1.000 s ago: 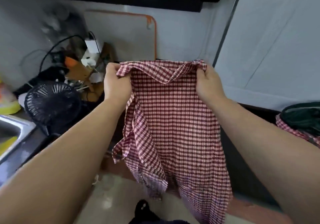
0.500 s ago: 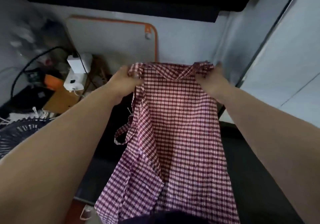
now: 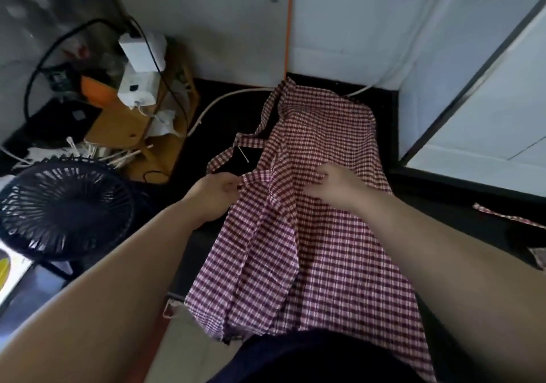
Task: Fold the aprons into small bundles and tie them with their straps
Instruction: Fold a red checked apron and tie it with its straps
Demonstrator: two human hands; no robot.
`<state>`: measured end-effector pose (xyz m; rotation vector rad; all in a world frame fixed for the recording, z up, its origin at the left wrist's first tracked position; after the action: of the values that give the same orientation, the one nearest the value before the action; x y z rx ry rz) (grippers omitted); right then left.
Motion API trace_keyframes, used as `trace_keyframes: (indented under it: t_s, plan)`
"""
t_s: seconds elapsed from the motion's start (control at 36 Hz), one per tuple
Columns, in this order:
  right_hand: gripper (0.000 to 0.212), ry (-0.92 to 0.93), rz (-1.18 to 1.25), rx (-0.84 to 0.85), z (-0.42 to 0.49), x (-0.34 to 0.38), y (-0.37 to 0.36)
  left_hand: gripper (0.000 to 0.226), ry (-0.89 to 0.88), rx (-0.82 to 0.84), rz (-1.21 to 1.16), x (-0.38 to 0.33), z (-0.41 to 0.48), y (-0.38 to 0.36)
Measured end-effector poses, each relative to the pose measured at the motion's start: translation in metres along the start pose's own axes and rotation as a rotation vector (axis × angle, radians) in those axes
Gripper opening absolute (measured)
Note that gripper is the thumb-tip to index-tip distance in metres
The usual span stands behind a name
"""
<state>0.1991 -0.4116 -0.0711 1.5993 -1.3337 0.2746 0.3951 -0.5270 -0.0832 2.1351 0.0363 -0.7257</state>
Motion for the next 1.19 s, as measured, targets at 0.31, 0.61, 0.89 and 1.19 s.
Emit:
trace_keyframes:
  t_s: [0.31,0.61,0.89,1.19]
  plan:
    - [0.067,-0.062,-0.004,0.079,-0.011,-0.044,-0.082,0.041,-0.013,-0.040,0.124,0.047,0.002,-0.052]
    - [0.059,-0.156,0.041,-0.136,0.017,-0.041,-0.076,0.021,0.097,-0.054,0.009,0.058,0.020,-0.060]
    - [0.025,-0.231,0.011,-0.265,0.032,-0.056,-0.071,0.038,0.123,-0.072,0.416,0.060,0.030,-0.036]
    - [0.039,-0.074,0.178,-0.208,0.069,-0.040,-0.051,0.070,-0.176,-0.043,0.387,0.009,0.104,-0.037]
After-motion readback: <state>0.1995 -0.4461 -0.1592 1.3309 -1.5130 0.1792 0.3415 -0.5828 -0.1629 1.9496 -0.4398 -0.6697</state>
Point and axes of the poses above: each hand's wrist, its own z-axis towards the middle knuckle, its own y-axis out of the back of the hand, x = y × z, the point moved 4 cm from there along z, towards the middle knuckle, and after that the axes turned 11 degrees about z, right-handed, at the moved point
